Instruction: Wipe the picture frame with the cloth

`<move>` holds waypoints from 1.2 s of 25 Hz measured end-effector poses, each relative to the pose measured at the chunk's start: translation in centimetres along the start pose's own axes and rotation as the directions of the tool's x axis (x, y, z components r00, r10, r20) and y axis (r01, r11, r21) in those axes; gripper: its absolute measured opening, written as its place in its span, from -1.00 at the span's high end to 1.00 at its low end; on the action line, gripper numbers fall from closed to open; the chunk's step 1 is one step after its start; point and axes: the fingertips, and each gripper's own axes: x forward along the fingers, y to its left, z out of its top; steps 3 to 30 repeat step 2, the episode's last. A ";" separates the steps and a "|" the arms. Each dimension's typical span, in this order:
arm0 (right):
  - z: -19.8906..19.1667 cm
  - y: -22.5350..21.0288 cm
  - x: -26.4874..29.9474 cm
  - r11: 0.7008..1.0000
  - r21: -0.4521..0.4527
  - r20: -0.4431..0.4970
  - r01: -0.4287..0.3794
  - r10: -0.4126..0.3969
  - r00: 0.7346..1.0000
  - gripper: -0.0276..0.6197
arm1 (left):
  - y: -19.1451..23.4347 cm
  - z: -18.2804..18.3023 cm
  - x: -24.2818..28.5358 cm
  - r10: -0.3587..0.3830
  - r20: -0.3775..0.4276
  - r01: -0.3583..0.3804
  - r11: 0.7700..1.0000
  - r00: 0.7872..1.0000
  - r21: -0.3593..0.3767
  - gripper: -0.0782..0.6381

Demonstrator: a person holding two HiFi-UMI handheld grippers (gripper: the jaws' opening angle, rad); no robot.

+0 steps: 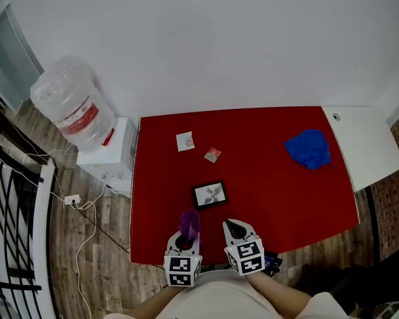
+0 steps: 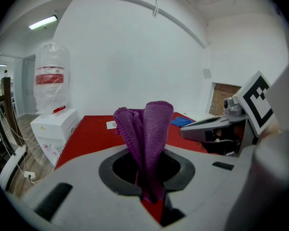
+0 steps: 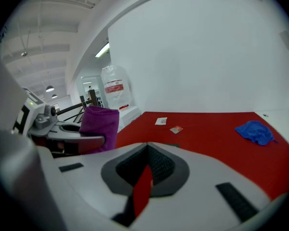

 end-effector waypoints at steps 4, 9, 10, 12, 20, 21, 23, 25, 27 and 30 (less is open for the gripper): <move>-0.1 0.1 0.0 1.000 -0.002 0.001 0.002 -0.002 1.000 0.91 | -0.1 -0.1 -0.1 -0.004 -0.002 0.004 1.000 1.000 0.004 0.61; -0.1 0.1 0.0 1.000 -0.002 0.001 0.002 -0.002 1.000 0.91 | -0.1 -0.1 -0.1 -0.004 -0.002 0.004 1.000 1.000 0.004 0.61; -0.1 0.1 0.0 1.000 -0.002 0.001 0.002 -0.002 1.000 0.91 | -0.1 -0.1 -0.1 -0.004 -0.002 0.004 1.000 1.000 0.004 0.61; -0.1 0.1 0.0 1.000 -0.002 0.001 0.002 -0.002 1.000 0.91 | -0.1 -0.1 -0.1 -0.004 -0.002 0.004 1.000 1.000 0.004 0.61; -0.1 0.1 0.0 1.000 -0.002 0.001 0.002 -0.002 1.000 0.91 | -0.1 -0.1 -0.1 -0.004 -0.002 0.004 1.000 1.000 0.004 0.61; -0.1 0.1 0.0 1.000 -0.002 0.001 0.002 -0.002 1.000 0.91 | -0.1 -0.1 -0.1 -0.004 -0.002 0.004 1.000 1.000 0.004 0.61; -0.1 0.1 0.0 1.000 -0.002 0.001 0.002 -0.002 1.000 0.91 | -0.1 -0.1 -0.1 -0.004 -0.002 0.004 1.000 1.000 0.004 0.61; -0.1 0.1 0.0 1.000 -0.002 0.001 0.002 -0.002 1.000 0.91 | -0.1 -0.1 -0.1 -0.004 -0.002 0.004 1.000 1.000 0.004 0.61; -0.1 0.1 0.0 1.000 -0.002 0.001 0.002 -0.002 1.000 0.91 | -0.1 -0.1 -0.1 -0.004 -0.002 0.004 1.000 1.000 0.004 0.61; -0.1 0.1 0.0 1.000 -0.002 0.001 0.002 -0.002 1.000 0.91 | -0.1 -0.1 -0.1 -0.004 -0.002 0.004 1.000 1.000 0.004 0.61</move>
